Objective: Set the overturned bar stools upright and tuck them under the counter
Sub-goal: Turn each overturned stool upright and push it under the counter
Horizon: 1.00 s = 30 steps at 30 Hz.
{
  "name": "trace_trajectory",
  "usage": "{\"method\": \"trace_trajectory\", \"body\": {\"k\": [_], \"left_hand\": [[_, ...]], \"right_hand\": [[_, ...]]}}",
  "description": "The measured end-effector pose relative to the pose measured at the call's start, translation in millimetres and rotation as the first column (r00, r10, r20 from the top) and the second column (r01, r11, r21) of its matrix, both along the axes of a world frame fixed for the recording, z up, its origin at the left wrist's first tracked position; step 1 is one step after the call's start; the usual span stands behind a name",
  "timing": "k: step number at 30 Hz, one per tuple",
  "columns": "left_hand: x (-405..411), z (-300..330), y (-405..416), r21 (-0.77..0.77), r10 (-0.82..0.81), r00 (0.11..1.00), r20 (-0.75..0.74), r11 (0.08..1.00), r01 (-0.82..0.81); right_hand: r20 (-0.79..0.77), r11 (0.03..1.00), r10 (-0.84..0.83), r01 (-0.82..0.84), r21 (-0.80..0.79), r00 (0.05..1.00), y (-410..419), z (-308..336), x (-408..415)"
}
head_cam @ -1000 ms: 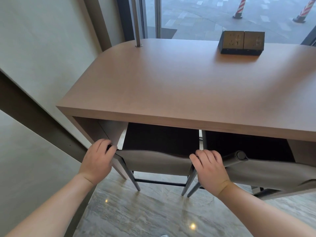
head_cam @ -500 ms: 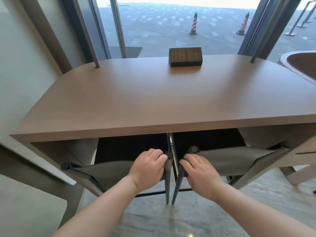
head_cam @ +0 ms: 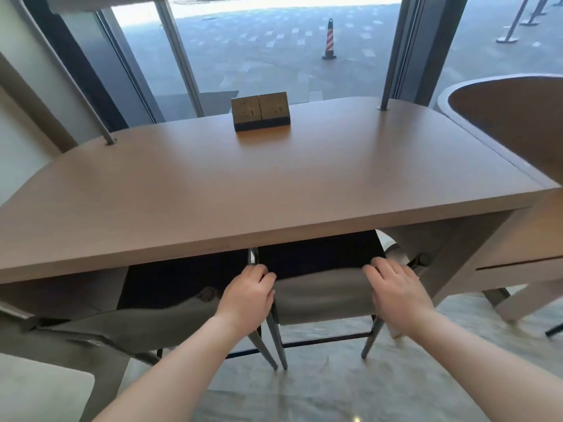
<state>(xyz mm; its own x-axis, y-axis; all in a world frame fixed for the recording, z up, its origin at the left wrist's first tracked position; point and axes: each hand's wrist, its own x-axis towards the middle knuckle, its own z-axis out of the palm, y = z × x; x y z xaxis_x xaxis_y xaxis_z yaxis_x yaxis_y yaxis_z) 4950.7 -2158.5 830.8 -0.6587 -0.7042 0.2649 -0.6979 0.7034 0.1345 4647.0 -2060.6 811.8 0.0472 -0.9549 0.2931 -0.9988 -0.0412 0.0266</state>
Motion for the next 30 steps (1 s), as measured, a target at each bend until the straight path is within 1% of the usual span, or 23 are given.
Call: {"method": "trace_trajectory", "body": {"k": [3, 6, 11, 13, 17, 20, 25, 30], "left_hand": [[-9, -5, 3, -0.048, 0.042, 0.997, 0.060, 0.998, -0.039], [-13, -11, 5, -0.086, 0.093, 0.991, 0.096, 0.993, -0.085], [-26, -10, 12, -0.098, 0.225, 0.959, 0.170, 0.973, -0.211], [-32, -6, 13, -0.094, 0.251, 0.947, 0.200, 0.967, -0.236], [-36, 1, 11, -0.080, 0.249, 0.941, 0.230, 0.968, -0.237], [-38, 2, 12, -0.076, 0.262, 0.942, 0.208, 0.965, -0.252], [-42, 6, 16, -0.078, 0.264, 0.946, 0.186, 0.964, -0.254], [-42, 5, 17, -0.087, 0.242, 0.950, 0.196, 0.970, -0.229]], "right_hand": [[-0.027, 0.999, 0.020, -0.019, 0.027, 0.999, 2, -4, -38], [-0.062, 0.996, 0.083, -0.080, 0.049, 0.995, 2, -10, -65], [-0.124, 0.985, 0.168, -0.171, -0.013, 0.978, 0, -20, -94], [-0.135, 0.979, 0.200, -0.203, -0.010, 0.971, -3, -20, -100], [-0.132, 0.970, 0.241, -0.240, 0.021, 0.961, -7, -17, -104], [-0.123, 0.963, 0.268, -0.266, 0.033, 0.956, -8, -13, -107], [-0.100, 0.957, 0.291, -0.289, 0.028, 0.952, -8, -13, -112], [-0.126, 0.951, 0.306, -0.308, 0.006, 0.944, -9, -16, -117]]}}
